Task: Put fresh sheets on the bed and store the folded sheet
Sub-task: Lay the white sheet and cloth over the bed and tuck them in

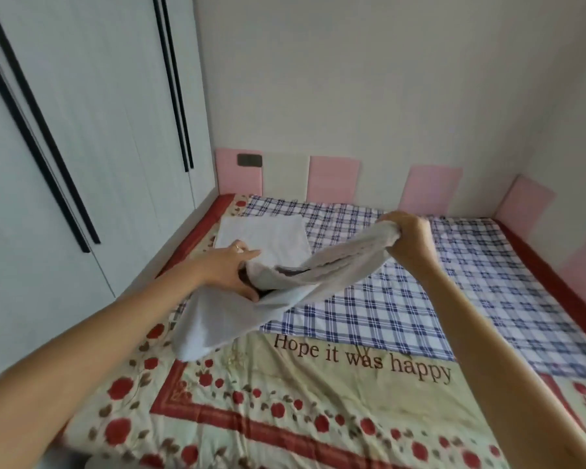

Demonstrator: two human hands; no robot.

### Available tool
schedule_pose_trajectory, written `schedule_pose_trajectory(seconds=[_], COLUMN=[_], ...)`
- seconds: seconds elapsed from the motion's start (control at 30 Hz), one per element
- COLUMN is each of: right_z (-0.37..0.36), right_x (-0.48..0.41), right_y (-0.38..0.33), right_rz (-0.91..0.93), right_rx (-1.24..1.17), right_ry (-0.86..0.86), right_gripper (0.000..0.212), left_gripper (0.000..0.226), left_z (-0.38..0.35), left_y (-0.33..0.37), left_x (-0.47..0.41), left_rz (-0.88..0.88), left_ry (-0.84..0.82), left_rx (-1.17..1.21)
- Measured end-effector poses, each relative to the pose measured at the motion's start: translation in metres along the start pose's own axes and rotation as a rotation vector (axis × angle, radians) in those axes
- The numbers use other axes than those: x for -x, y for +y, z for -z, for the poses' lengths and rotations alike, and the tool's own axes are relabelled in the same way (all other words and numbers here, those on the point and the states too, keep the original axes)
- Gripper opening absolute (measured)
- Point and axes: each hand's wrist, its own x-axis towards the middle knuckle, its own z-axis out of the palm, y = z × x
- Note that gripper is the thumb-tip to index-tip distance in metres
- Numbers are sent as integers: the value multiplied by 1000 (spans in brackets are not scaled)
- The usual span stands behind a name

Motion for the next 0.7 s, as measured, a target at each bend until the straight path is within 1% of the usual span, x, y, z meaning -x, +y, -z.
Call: schedule_pose_trajectory(seconds=[0.03,0.07,0.1,0.13,0.17,0.23,0.27,0.3,0.33,0.37,0.4,0.43,0.5,0.53,0.6,0.67,0.7], right_z=[-5,-11,-17,-22,-27,-41,-48,-53,-56,-57,-54,-51,-43,-42,-46,-55,-62], right_x=[6,25,33,43,62,89,102,117,127,137,145,152,165,171,181,188,191], right_y=[-3,2,2,2,10,18,22,27,33,41,50,63,79,85,89,83,82], right_rz=[-71,-182,-285,-387,-472,-633,-748,-882,-990,-1053,-1060,-1014,-844,-752,-526,-303,-252], right_rx=[-79,-176,-281,-387,-467,-591,-643,-693,-735,-743,-712,-629,-405,-326,-143,83,177], right_ry=[2,6,9,-10,-29,-54,-76,-107,-129,-172,-231,-319,-556,-705,-1007,-1268,-1366], right_gripper=[16,22,25,26,24,19,18,19,21,24,26,25,17,19,28,40,48], left_gripper=[141,140,134,122,98,24,6,19,28,32,30,24,15,14,26,53,64], left_z=[-18,-49,-71,-94,-124,-163,-177,-191,-196,-198,-198,-197,-191,-190,-185,-179,-178], left_y=[-6,-9,-11,-12,-7,5,10,13,14,12,10,9,3,-1,-10,-10,-8], left_x=[2,4,6,9,7,9,9,11,11,13,12,12,13,14,20,30,32], left_rz=[-11,-34,-41,-36,-44,-14,1,3,-17,-2,6,29,73,96,114,70,39], left_ry=[-52,-121,-119,-147,-183,-161,-187,-220,-250,-264,-260,-262,-238,-240,-293,-419,-472], left_rx=[19,31,3,-40,-61,-56,-63,-72,-91,-80,-85,-68,30,116,259,347,319])
